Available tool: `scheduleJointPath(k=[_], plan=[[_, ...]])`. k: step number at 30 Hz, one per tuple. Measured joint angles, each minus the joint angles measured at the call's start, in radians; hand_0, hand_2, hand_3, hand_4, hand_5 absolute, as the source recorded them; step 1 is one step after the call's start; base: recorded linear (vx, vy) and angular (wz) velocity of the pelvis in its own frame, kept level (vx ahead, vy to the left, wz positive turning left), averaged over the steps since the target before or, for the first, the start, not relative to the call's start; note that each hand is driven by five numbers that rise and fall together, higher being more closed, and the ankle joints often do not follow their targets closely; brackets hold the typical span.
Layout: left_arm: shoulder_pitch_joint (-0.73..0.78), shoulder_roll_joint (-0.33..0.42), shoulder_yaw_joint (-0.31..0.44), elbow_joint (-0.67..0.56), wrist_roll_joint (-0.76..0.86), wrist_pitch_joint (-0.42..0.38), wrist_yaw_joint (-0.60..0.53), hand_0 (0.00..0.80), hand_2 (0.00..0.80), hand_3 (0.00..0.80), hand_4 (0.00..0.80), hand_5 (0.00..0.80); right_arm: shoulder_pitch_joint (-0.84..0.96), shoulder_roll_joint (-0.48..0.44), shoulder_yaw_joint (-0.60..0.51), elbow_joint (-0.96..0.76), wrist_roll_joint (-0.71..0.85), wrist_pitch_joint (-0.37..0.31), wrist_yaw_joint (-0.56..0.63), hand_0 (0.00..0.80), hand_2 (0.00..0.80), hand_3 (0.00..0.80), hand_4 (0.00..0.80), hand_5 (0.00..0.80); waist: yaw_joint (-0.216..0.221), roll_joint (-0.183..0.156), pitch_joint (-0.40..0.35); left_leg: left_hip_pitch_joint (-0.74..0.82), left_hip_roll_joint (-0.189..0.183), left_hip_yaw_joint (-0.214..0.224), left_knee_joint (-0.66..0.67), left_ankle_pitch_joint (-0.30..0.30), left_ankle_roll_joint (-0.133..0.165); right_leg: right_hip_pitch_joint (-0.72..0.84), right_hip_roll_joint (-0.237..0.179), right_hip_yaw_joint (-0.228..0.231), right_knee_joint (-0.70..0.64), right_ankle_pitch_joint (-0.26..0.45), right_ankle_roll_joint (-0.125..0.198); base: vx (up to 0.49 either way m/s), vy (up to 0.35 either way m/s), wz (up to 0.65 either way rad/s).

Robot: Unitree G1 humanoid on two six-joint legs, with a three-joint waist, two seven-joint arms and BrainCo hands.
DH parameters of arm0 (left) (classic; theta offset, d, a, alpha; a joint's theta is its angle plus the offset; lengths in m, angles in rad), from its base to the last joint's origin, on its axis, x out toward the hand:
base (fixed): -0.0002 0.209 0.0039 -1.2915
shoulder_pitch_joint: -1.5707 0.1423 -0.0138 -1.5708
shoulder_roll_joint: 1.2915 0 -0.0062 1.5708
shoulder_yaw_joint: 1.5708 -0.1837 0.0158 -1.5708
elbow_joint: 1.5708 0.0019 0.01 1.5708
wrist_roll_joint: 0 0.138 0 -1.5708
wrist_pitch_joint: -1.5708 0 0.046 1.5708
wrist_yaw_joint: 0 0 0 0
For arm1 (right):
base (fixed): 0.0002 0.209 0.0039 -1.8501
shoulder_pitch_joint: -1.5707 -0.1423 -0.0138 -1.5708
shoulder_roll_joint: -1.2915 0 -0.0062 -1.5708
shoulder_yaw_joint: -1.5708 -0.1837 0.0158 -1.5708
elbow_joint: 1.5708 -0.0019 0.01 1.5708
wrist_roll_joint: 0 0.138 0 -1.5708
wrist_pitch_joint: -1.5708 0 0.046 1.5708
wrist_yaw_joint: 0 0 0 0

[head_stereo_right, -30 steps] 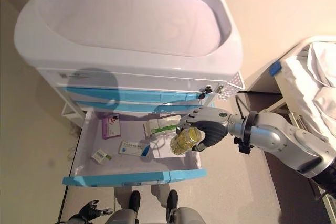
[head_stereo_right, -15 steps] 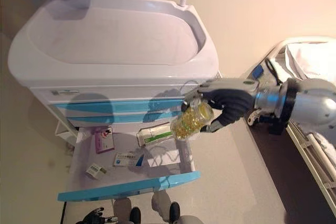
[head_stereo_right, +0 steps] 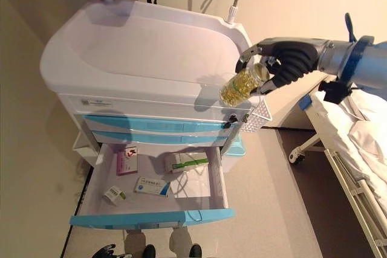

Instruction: Open the drawer and pick up the medicine

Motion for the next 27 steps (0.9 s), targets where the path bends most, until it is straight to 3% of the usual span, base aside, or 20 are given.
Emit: scheduleJointPath(k=[2, 4, 8, 12, 17, 23, 24, 27], plan=[[0.009, 0.008, 0.000, 0.004, -0.010, 0.001, -0.001, 0.000, 0.000, 0.000, 0.000, 0.000, -0.104, 0.045, 0.117, 0.103, -0.002, 0.005, -0.010, 0.800, 0.800, 0.800, 0.800, 0.800, 0.000, -0.007, -0.004, -0.004, 0.000, -0.006, 0.000, 0.000, 0.000, 0.003, 0.000, -0.012, -0.009, 0.000, 0.000, 0.019, -0.015, 0.17], [0.012, 0.012, 0.000, 0.005, -0.011, 0.000, -0.001, 0.000, 0.000, 0.000, 0.000, 0.000, -0.136, 0.049, 0.148, 0.159, -0.014, 0.018, -0.013, 0.800, 0.800, 0.800, 0.800, 0.800, 0.017, -0.009, -0.006, -0.013, -0.001, -0.021, 0.001, 0.000, -0.001, 0.002, 0.000, -0.022, -0.013, 0.000, 0.000, 0.017, -0.017, 0.20], [0.028, 0.031, -0.017, 0.013, -0.029, 0.004, -0.003, 0.000, 0.000, 0.000, 0.000, 0.000, -0.234, 0.173, 0.236, 0.365, -0.067, 0.034, -0.021, 0.800, 0.800, 0.800, 0.800, 0.800, 0.042, -0.013, -0.005, -0.017, -0.003, -0.054, 0.003, 0.001, -0.005, 0.016, 0.001, -0.052, -0.023, -0.001, -0.001, 0.025, -0.025, 0.18], [0.044, 0.038, -0.033, 0.030, -0.033, 0.008, -0.008, 0.000, 0.000, 0.000, 0.000, 0.000, -0.235, 0.264, 0.236, 0.538, -0.110, 0.063, -0.017, 0.800, 0.800, 0.800, 0.800, 0.800, 0.074, -0.012, -0.004, -0.023, -0.009, -0.093, 0.005, 0.002, -0.006, 0.039, 0.000, -0.087, -0.044, -0.005, 0.003, 0.032, -0.035, 0.36], [0.059, 0.039, -0.045, 0.037, -0.038, 0.019, -0.014, 0.000, 0.000, 0.000, 0.000, 0.000, -0.231, 0.314, 0.218, 0.636, -0.151, 0.095, -0.006, 0.800, 0.800, 0.800, 0.800, 0.800, 0.112, -0.018, 0.000, -0.039, -0.023, -0.142, 0.008, 0.008, -0.009, 0.054, -0.005, -0.116, -0.056, -0.010, 0.001, 0.023, -0.024, 0.34], [0.045, 0.040, -0.070, 0.036, -0.038, 0.028, -0.030, 0.000, 0.000, 0.000, 0.000, 0.000, -0.226, 0.379, 0.194, 0.819, -0.268, 0.131, 0.021, 0.800, 0.800, 0.800, 0.800, 0.800, 0.133, -0.033, 0.010, -0.068, -0.039, -0.223, 0.016, 0.018, -0.014, 0.070, -0.015, -0.187, -0.069, -0.023, 0.009, 0.040, -0.024, 0.38], [0.040, 0.040, -0.071, 0.038, -0.038, 0.032, -0.032, 0.000, 0.000, 0.000, 0.000, 0.000, -0.220, 0.406, 0.166, 0.866, -0.290, 0.134, 0.028, 0.800, 0.800, 0.800, 0.800, 0.800, 0.155, -0.036, 0.013, -0.070, -0.045, -0.235, 0.017, 0.020, -0.013, 0.073, -0.013, -0.195, -0.069, -0.024, 0.010, 0.041, -0.033, 0.39], [0.032, 0.042, -0.071, 0.039, -0.038, 0.043, -0.036, 0.000, 0.000, 0.000, 0.000, 0.000, -0.217, 0.411, 0.145, 0.889, -0.338, 0.151, 0.029, 0.800, 0.800, 0.800, 0.800, 0.800, 0.161, -0.041, 0.015, -0.087, -0.051, -0.272, 0.018, 0.025, -0.015, 0.074, -0.016, -0.221, -0.069, -0.031, 0.012, 0.022, -0.019, 0.36]])
